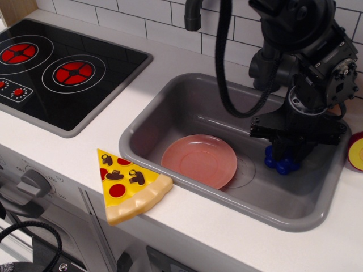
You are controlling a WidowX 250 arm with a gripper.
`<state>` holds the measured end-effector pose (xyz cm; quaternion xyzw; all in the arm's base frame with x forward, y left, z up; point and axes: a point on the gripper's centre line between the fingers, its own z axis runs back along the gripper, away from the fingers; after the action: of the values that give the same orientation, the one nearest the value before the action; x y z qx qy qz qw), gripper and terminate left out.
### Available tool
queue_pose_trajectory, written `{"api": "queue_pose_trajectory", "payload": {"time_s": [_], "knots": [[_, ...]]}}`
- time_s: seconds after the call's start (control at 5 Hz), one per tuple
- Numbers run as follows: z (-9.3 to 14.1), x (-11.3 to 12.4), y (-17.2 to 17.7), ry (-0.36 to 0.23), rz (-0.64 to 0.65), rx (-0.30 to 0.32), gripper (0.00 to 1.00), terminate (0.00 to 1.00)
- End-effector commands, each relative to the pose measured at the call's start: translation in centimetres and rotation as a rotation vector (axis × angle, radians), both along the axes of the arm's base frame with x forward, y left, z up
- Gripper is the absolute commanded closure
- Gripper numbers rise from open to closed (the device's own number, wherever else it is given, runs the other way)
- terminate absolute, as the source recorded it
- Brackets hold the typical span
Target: Put blueberries on plate sink
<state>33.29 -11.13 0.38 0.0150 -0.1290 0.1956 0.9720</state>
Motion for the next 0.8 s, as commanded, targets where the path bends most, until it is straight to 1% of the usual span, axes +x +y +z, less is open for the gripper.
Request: {"api": "queue_pose_trajectory", "payload": {"time_s": [0.0, 0.2, 0.4, 0.6], "knots": [[2.4, 0.6, 0.7, -0.033, 0.005, -0.036, 1.0, 0.0], [4.7, 0.1, 2.0, -0.049, 0.008, -0.068, 1.0, 0.0], [6.1, 0.0, 3.7, -0.042, 0.018, -0.081, 1.0, 0.0], [6.6, -0.7, 5.8, -0.02, 0.004, -0.089, 1.0, 0.0]]}}
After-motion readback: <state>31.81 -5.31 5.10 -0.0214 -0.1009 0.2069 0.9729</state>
